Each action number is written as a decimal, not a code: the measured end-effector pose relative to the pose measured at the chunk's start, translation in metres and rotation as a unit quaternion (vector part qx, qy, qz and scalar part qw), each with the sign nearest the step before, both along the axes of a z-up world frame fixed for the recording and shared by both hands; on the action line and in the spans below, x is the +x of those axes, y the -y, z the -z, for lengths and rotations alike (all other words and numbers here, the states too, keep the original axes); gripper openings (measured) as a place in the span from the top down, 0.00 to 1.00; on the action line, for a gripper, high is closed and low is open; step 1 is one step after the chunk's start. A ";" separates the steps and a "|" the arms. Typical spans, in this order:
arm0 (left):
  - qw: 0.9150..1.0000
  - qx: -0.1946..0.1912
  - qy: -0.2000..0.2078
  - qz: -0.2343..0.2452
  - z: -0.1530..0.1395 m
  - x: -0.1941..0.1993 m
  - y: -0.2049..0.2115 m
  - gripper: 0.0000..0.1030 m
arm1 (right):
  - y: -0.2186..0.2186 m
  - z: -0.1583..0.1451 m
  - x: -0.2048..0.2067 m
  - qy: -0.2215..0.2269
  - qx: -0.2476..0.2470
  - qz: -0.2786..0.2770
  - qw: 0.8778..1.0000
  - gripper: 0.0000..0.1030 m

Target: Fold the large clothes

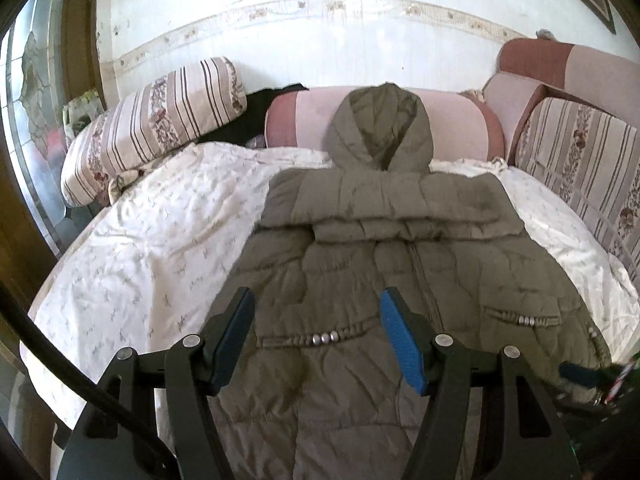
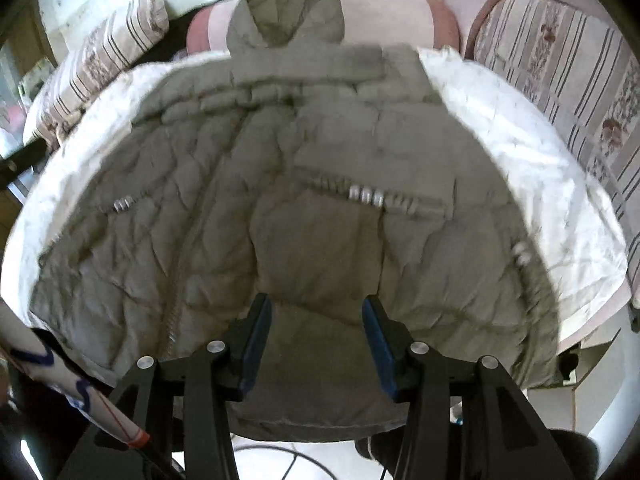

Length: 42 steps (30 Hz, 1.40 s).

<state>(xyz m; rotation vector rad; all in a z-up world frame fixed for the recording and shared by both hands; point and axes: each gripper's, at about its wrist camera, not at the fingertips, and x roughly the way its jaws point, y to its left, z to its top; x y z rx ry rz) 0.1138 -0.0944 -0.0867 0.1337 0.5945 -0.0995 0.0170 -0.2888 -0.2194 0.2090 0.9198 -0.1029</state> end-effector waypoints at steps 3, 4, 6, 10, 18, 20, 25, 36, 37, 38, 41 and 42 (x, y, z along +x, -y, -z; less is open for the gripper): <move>1.000 -0.003 0.007 0.002 -0.008 0.011 0.000 0.37 | 0.002 -0.027 0.001 0.020 0.002 -0.001 1.000 0.50; 1.000 -0.007 0.009 -0.001 -0.011 0.017 -0.002 0.37 | 0.006 -0.039 0.002 0.029 0.006 -0.002 1.000 0.50; 1.000 -0.015 0.013 -0.009 -0.020 0.033 -0.007 0.37 | 0.010 -0.059 0.006 0.041 0.013 -0.001 0.999 0.50; 0.999 -0.039 0.023 -0.028 -0.041 0.068 -0.012 0.35 | 0.023 -0.113 0.015 0.075 0.022 0.001 0.997 0.50; 0.997 -0.070 -0.012 -0.026 -0.033 0.180 0.012 0.30 | 0.036 -0.237 0.055 0.133 0.019 -0.018 0.991 0.50; 0.997 -0.066 -0.030 -0.018 -0.004 0.205 0.013 0.30 | 0.038 -0.264 0.080 0.138 0.016 -0.021 0.990 0.50; 0.994 -0.033 -0.085 -0.052 0.054 0.247 0.004 0.30 | 0.043 -0.299 0.170 0.137 -0.027 -0.017 0.990 0.48; 0.994 -0.034 -0.087 -0.055 0.083 0.285 0.004 0.30 | 0.107 -0.240 0.440 0.094 -0.011 0.037 0.995 0.48; 0.995 -0.035 -0.083 -0.053 0.084 0.287 0.004 0.30 | 0.113 -0.232 0.456 0.093 -0.003 0.040 0.995 0.48; 0.995 -0.034 -0.080 -0.051 0.084 0.288 0.005 0.30 | 0.120 -0.222 0.478 0.088 0.005 0.045 0.995 0.48; 0.996 -0.029 -0.073 -0.050 0.086 0.292 0.006 0.30 | 0.134 -0.199 0.521 0.079 0.016 0.053 0.995 0.48; 0.996 -0.028 -0.074 -0.050 0.087 0.294 0.006 0.30 | 0.137 -0.191 0.532 0.076 0.013 0.058 0.995 0.48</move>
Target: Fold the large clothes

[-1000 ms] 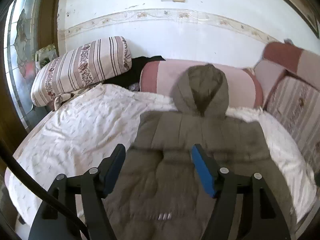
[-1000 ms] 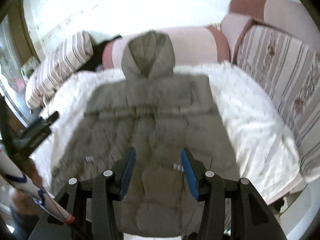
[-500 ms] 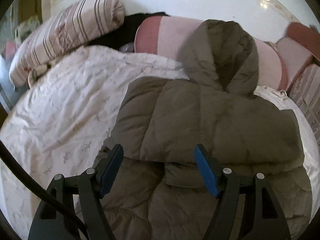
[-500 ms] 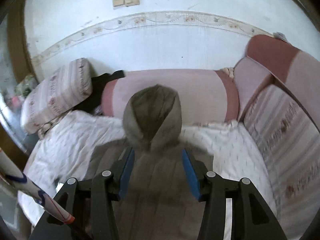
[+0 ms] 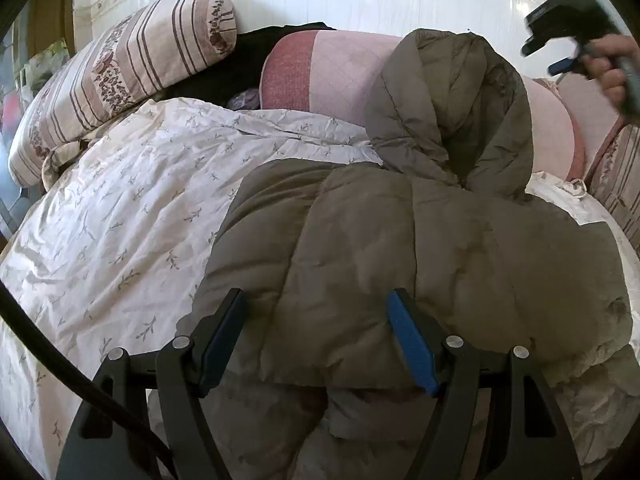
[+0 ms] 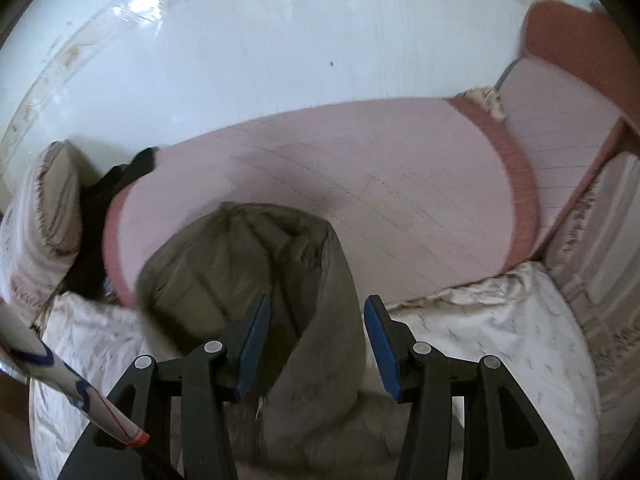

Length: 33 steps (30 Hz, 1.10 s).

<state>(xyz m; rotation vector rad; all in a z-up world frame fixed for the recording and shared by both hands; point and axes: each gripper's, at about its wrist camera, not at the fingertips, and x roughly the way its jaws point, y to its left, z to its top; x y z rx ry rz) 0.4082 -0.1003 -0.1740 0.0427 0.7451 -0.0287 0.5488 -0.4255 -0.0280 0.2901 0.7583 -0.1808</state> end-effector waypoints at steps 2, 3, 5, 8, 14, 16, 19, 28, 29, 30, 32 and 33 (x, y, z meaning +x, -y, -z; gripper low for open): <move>1.000 0.001 0.000 0.000 0.002 0.002 0.000 0.30 | 0.008 0.016 0.022 -0.005 0.001 0.010 1.000 0.48; 1.000 0.003 0.001 0.000 0.002 0.003 0.001 0.30 | 0.009 0.023 0.031 -0.007 0.003 0.012 1.000 0.48; 1.000 0.005 0.001 0.001 0.003 0.003 0.001 0.30 | 0.012 0.034 0.048 -0.011 -0.005 0.024 1.000 0.54; 1.000 0.006 0.002 0.000 0.004 0.004 0.001 0.29 | 0.015 0.048 0.064 -0.008 0.007 0.028 1.000 0.75; 1.000 0.001 0.000 0.000 0.004 0.005 0.000 0.29 | 0.011 0.047 0.038 0.026 -0.021 0.031 0.999 0.94; 1.000 -0.003 -0.001 -0.001 0.002 0.005 -0.003 0.29 | 0.012 0.037 0.014 0.046 -0.017 0.027 0.998 0.94; 1.000 -0.011 0.002 -0.008 -0.005 0.003 -0.010 0.29 | 0.010 0.020 -0.027 0.070 -0.013 0.012 0.997 0.94; 0.996 -0.068 0.037 -0.051 -0.042 -0.004 -0.058 0.29 | -0.034 0.006 -0.212 0.152 0.030 -0.048 0.987 0.95; 0.995 -0.075 0.042 -0.053 -0.046 -0.005 -0.063 0.29 | -0.040 0.013 -0.240 0.162 0.032 -0.048 0.985 0.95; 0.994 -0.079 0.046 -0.054 -0.049 -0.006 -0.065 0.29 | -0.048 0.023 -0.268 0.167 0.035 -0.052 0.984 0.95; 0.993 -0.091 0.058 -0.048 -0.055 -0.010 -0.065 0.29 | -0.059 0.039 -0.305 0.170 0.039 -0.059 0.983 0.95; 0.993 -0.093 0.061 -0.041 -0.057 -0.012 -0.063 0.29 | -0.065 0.051 -0.323 0.166 0.038 -0.059 0.984 0.95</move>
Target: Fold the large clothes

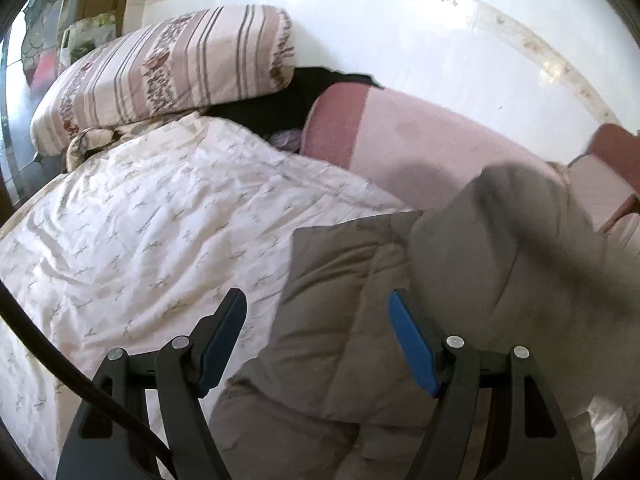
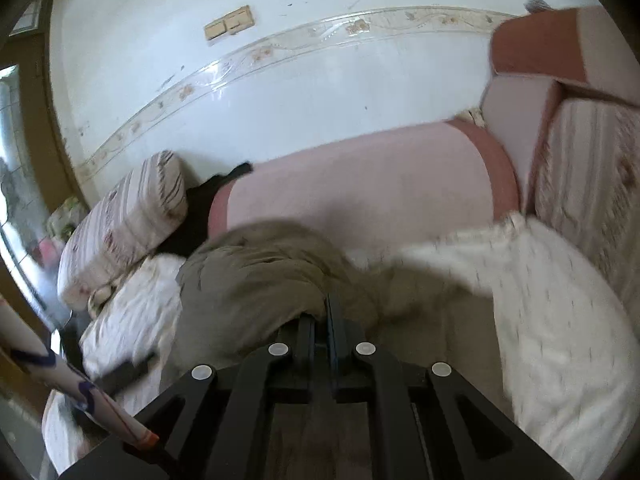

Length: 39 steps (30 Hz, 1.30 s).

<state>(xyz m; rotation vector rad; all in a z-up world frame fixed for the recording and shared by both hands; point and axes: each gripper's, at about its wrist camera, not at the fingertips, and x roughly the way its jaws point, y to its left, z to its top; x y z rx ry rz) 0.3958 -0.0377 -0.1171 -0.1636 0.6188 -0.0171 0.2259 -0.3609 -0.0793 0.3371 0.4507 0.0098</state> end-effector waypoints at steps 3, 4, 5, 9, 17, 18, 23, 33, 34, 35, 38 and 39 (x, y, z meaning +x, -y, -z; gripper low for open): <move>0.999 -0.003 0.003 0.043 -0.003 -0.009 0.024 0.29 | -0.009 0.050 -0.023 -0.047 -0.012 0.012 0.999 0.95; 0.998 -0.005 0.000 0.062 -0.002 -0.011 0.033 0.29 | -0.008 0.071 -0.019 -0.070 -0.015 0.016 0.997 0.95; 0.997 -0.007 -0.007 0.082 0.000 -0.013 0.043 0.29 | -0.006 0.097 -0.010 -0.097 -0.019 0.026 0.995 0.95; 0.986 0.074 -0.080 0.122 0.037 -0.007 0.087 0.29 | 0.004 0.133 0.014 -0.140 0.002 0.023 0.990 0.95; 0.984 0.108 -0.074 0.119 0.045 -0.010 0.089 0.26 | 0.012 0.110 0.000 -0.138 -0.035 0.049 0.989 0.85; 0.984 0.109 -0.073 0.118 0.045 -0.011 0.088 0.26 | 0.014 0.101 -0.006 -0.127 -0.038 0.060 0.989 0.85; 0.984 0.120 -0.065 0.116 0.048 -0.013 0.091 0.25 | 0.007 0.058 -0.011 -0.052 -0.037 0.066 0.996 0.85; 0.982 0.144 -0.060 0.102 0.053 -0.016 0.096 0.19 | -0.008 0.152 0.071 -0.197 -0.041 0.022 0.979 0.80; 0.982 0.149 -0.057 0.101 0.053 -0.017 0.097 0.19 | -0.010 0.155 0.072 -0.197 -0.050 0.019 0.979 0.80; 0.982 0.148 -0.055 0.101 0.052 -0.018 0.097 0.19 | -0.010 0.153 0.071 -0.197 -0.054 0.019 0.979 0.80; 0.985 0.131 -0.047 0.104 0.048 -0.021 0.091 0.19 | -0.007 0.152 0.070 -0.197 -0.042 0.021 0.979 0.80; 0.985 0.127 -0.045 0.103 0.046 -0.022 0.089 0.19 | -0.006 0.152 0.069 -0.193 -0.040 0.021 0.980 0.80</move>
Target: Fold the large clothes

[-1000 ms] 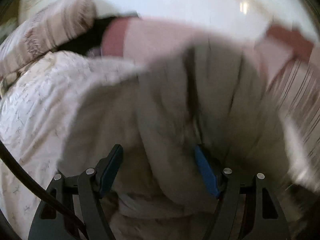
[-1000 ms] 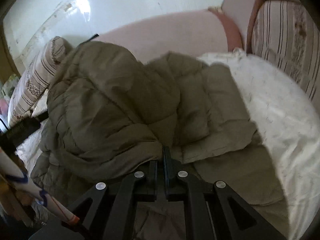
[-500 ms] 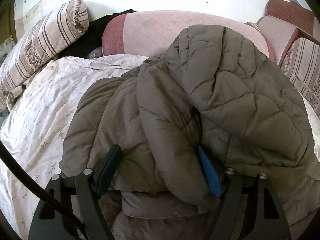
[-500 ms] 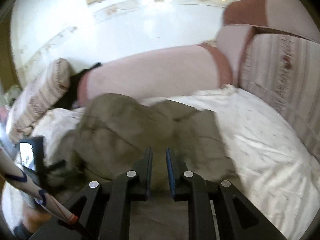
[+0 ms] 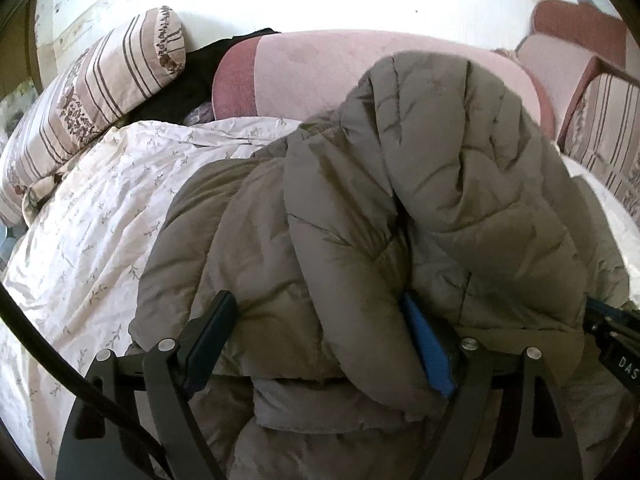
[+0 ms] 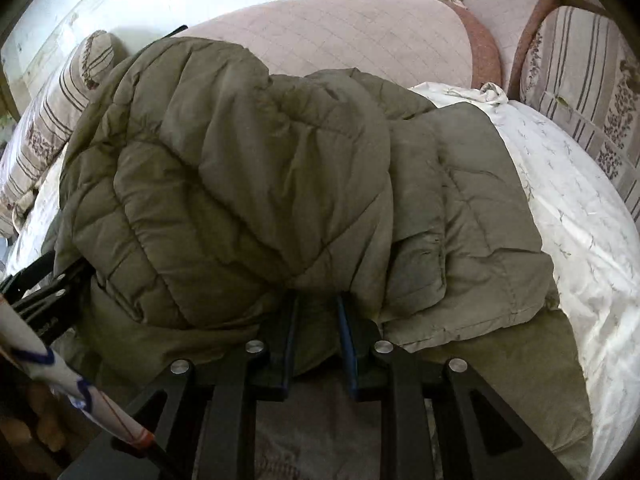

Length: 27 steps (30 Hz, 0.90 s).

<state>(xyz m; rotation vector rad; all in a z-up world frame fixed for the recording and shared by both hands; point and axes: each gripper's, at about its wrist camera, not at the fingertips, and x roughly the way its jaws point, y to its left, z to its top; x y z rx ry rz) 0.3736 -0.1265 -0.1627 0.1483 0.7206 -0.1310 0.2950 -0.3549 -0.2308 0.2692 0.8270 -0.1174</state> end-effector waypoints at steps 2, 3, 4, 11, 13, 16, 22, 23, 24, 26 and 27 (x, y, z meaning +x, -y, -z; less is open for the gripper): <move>1.000 -0.005 0.005 0.001 -0.006 -0.001 -0.002 0.19 | 0.000 -0.005 -0.003 0.007 0.000 0.002 1.000 0.80; 1.000 -0.008 0.012 0.003 -0.010 -0.003 -0.002 0.19 | 0.002 -0.008 -0.006 0.011 0.002 0.001 1.000 0.80; 1.000 -0.012 0.020 0.005 -0.014 -0.004 -0.003 0.20 | 0.002 -0.010 -0.012 0.016 0.003 0.000 1.000 0.79; 0.998 -0.046 0.036 0.008 -0.025 -0.007 -0.010 0.20 | -0.006 -0.060 -0.033 0.109 -0.023 0.028 0.993 0.79; 0.999 -0.039 0.027 0.006 -0.018 -0.003 -0.010 0.20 | -0.017 -0.061 -0.027 0.118 -0.012 0.007 0.993 0.79; 1.000 -0.029 0.007 -0.002 -0.008 0.005 -0.009 0.19 | -0.038 -0.048 -0.010 0.093 -0.019 -0.026 0.995 0.79; 1.000 -0.019 0.000 0.000 0.002 0.009 -0.007 0.19 | -0.041 -0.008 0.012 0.023 -0.012 -0.040 0.999 0.79; 1.000 -0.016 0.000 0.000 0.003 0.010 -0.006 0.19 | -0.039 -0.006 0.014 0.020 -0.005 -0.042 0.999 0.79; 1.000 -0.015 -0.001 0.000 0.005 0.010 -0.006 0.19 | -0.038 -0.005 0.014 0.018 -0.002 -0.043 0.999 0.79; 1.000 -0.016 -0.002 0.001 0.005 0.011 -0.007 0.19 | -0.036 -0.004 0.016 0.016 0.000 -0.044 0.999 0.79; 1.000 -0.016 -0.002 0.001 0.005 0.010 -0.007 0.19 | -0.036 -0.004 0.017 0.016 -0.002 -0.044 0.999 0.79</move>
